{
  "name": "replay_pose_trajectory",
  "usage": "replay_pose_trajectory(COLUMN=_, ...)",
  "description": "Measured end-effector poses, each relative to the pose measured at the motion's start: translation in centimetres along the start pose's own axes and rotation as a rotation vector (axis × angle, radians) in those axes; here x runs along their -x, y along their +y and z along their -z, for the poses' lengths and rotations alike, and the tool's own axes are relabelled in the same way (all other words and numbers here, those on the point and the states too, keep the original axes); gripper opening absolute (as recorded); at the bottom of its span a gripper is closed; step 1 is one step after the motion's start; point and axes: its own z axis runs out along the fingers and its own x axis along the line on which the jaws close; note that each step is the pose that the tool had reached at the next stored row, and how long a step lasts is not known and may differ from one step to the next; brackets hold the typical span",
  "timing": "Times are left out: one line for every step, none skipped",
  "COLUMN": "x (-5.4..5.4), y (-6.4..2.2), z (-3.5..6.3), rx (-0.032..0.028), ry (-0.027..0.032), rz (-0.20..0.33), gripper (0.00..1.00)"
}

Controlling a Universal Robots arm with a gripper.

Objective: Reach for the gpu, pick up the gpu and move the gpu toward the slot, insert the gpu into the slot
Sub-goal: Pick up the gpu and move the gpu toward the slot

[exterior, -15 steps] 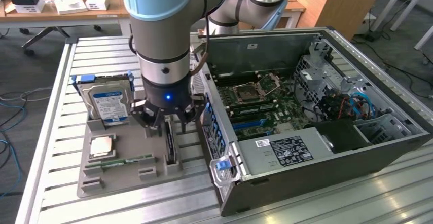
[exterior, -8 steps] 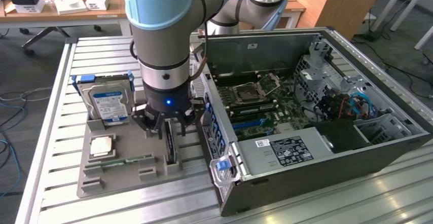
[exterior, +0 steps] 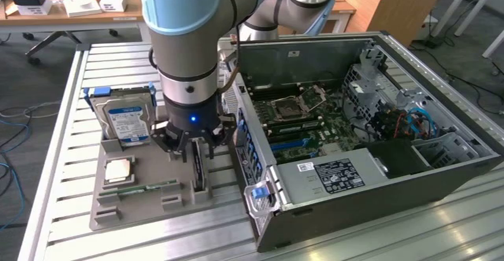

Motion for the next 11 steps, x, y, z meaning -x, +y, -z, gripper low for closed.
replay_pose_trajectory(x=-0.01, y=0.00, z=-0.06, rx=0.0002, ry=-0.0001, rz=0.000, gripper=0.55)
replay_pose_trajectory(x=-0.01, y=0.01, z=-0.18, rx=0.0001, ry=0.0000, rz=0.000, gripper=0.55)
replay_pose_trajectory(x=-0.01, y=0.02, z=-0.32, rx=0.0002, ry=-0.0001, rz=0.000, gripper=0.55)
replay_pose_trajectory(x=-0.02, y=0.02, z=-0.39, rx=0.0001, ry=0.0000, rz=0.000, gripper=0.55)
replay_pose_trajectory(x=-0.03, y=0.02, z=-0.40, rx=0.0000, ry=0.0001, rz=0.000, gripper=0.55)
replay_pose_trajectory(x=-0.03, y=0.02, z=-0.41, rx=0.0000, ry=0.0001, rz=0.000, gripper=0.55)
replay_pose_trajectory(x=-0.03, y=0.03, z=-0.43, rx=-0.0001, ry=0.0001, rz=0.000, gripper=0.55)
replay_pose_trajectory(x=-0.03, y=0.04, z=-0.50, rx=0.0004, ry=-0.0003, rz=0.000, gripper=0.55)
replay_pose_trajectory(x=-0.03, y=0.07, z=-0.55, rx=0.0005, ry=-0.0002, rz=0.000, gripper=0.55)
replay_pose_trajectory(x=-0.05, y=0.12, z=-0.60, rx=0.0006, ry=0.0000, rz=0.000, gripper=0.55)
replay_pose_trajectory(x=-0.05, y=0.18, z=-0.66, rx=0.0012, ry=0.0000, rz=0.000, gripper=0.55)
